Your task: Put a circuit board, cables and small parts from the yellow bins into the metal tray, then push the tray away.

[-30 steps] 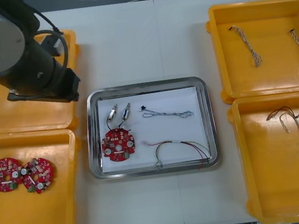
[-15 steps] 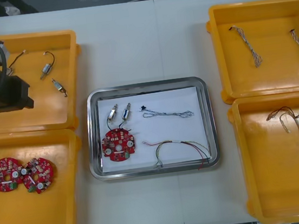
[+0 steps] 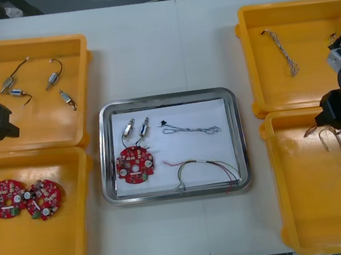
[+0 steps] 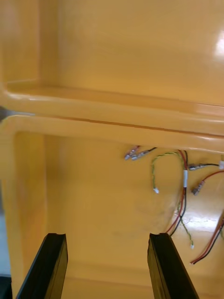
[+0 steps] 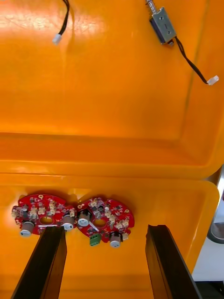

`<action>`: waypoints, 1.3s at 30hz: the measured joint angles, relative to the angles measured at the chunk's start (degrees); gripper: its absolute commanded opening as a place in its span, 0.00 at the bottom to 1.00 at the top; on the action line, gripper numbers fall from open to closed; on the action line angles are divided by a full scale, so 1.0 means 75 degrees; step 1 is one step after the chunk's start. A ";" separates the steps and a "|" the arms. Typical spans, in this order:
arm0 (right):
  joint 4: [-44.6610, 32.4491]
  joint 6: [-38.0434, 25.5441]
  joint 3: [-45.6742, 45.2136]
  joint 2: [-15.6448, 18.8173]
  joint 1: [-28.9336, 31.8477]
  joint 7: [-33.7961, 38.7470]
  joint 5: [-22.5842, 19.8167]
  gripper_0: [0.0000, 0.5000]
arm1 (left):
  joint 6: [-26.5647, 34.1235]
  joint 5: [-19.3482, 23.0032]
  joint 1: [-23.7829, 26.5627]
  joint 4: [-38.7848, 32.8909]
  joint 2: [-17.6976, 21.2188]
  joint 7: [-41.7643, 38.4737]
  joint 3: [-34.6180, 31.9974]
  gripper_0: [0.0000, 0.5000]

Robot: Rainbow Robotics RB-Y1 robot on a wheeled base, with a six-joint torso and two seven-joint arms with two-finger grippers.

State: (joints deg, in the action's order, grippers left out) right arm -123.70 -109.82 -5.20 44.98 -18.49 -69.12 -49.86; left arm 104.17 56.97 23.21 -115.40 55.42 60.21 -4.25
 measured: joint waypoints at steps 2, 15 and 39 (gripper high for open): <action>-0.0002 0.0000 0.0210 0.0002 -0.0142 -0.0002 -0.0120 1.00 | -0.0057 -0.0002 -0.0101 -0.0044 0.0051 0.0000 -0.0085 1.00; -0.0014 0.0000 0.1960 0.0151 -0.1337 -0.0080 -0.1107 1.00 | -0.0357 -0.0120 -0.0383 -0.0140 0.0096 0.0005 -0.0160 1.00; -0.1183 0.0687 0.5584 0.0055 -0.2714 -0.0892 0.0083 1.00 | -0.0358 -0.0119 -0.0387 -0.0156 0.0098 0.0020 -0.0200 1.00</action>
State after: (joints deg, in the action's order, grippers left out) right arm -132.57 -104.66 36.68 45.39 -38.85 -75.81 -49.24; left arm 101.49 56.07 20.31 -116.57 56.15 60.36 -5.75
